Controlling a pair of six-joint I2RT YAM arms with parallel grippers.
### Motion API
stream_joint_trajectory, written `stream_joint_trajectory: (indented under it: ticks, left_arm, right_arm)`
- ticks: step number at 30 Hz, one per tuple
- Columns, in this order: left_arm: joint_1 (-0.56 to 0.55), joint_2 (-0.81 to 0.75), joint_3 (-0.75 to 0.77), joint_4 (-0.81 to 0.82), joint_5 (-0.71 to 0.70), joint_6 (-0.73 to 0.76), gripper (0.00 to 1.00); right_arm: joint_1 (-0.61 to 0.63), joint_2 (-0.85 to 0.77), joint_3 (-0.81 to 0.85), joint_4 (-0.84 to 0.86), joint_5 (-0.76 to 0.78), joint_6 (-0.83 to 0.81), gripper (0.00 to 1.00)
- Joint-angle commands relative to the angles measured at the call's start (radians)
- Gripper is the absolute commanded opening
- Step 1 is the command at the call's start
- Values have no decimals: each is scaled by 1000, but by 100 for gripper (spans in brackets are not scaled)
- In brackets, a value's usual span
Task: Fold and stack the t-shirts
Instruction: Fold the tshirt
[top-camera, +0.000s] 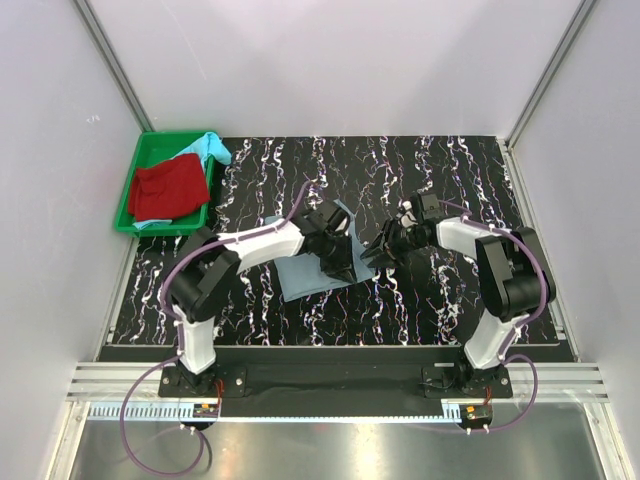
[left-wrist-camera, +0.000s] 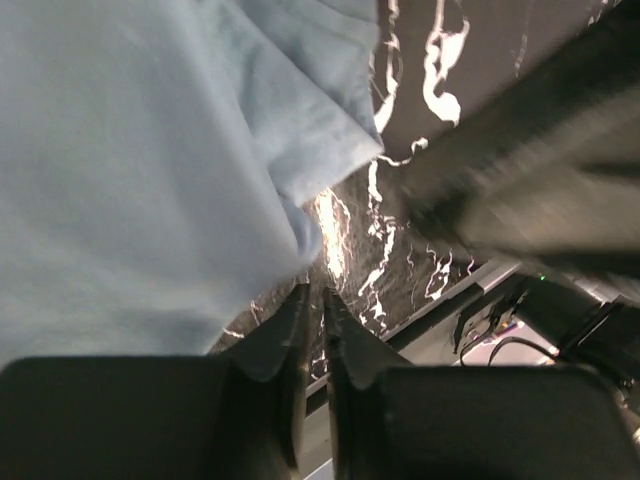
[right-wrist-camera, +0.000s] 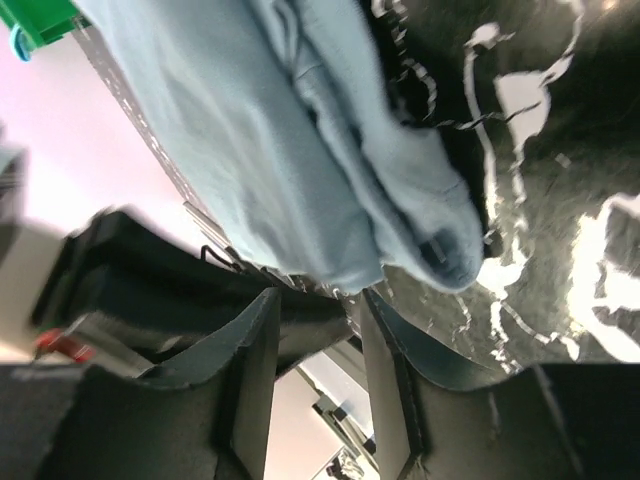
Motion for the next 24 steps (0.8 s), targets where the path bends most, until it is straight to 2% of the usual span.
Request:
stream_joint_trajectory:
  ticks: [1, 3, 9, 11, 17, 18, 23, 24]
  left_arm:
    - [6, -148, -11, 8, -35, 40, 20]
    - [13, -246, -36, -29, -94, 54, 25]
    - [102, -462, -122, -70, -143, 35, 39]
    - [150, -486, -134, -72, -120, 27, 44]
    - [217, -514, -129, -87, -99, 28, 48]
    - [222, -510, -123, -87, -97, 27, 48]
    - [227, -431, -59, -92, -77, 33, 49]
    - [227, -411, -42, -93, -76, 38, 49]
  right_arm:
    - [-5, 55, 40, 11, -3, -25, 44]
    - [2, 89, 67, 20, -34, -34, 44]
    - [64, 127, 116, 16, -40, -77, 49]
    - [90, 134, 126, 17, -37, -76, 49]
    - [137, 146, 101, 16, -9, -79, 48]
    - [145, 151, 100, 17, -8, -79, 47]
    - [203, 120, 77, 25, 6, -36, 21]
    - [229, 111, 72, 31, 6, -5, 20]
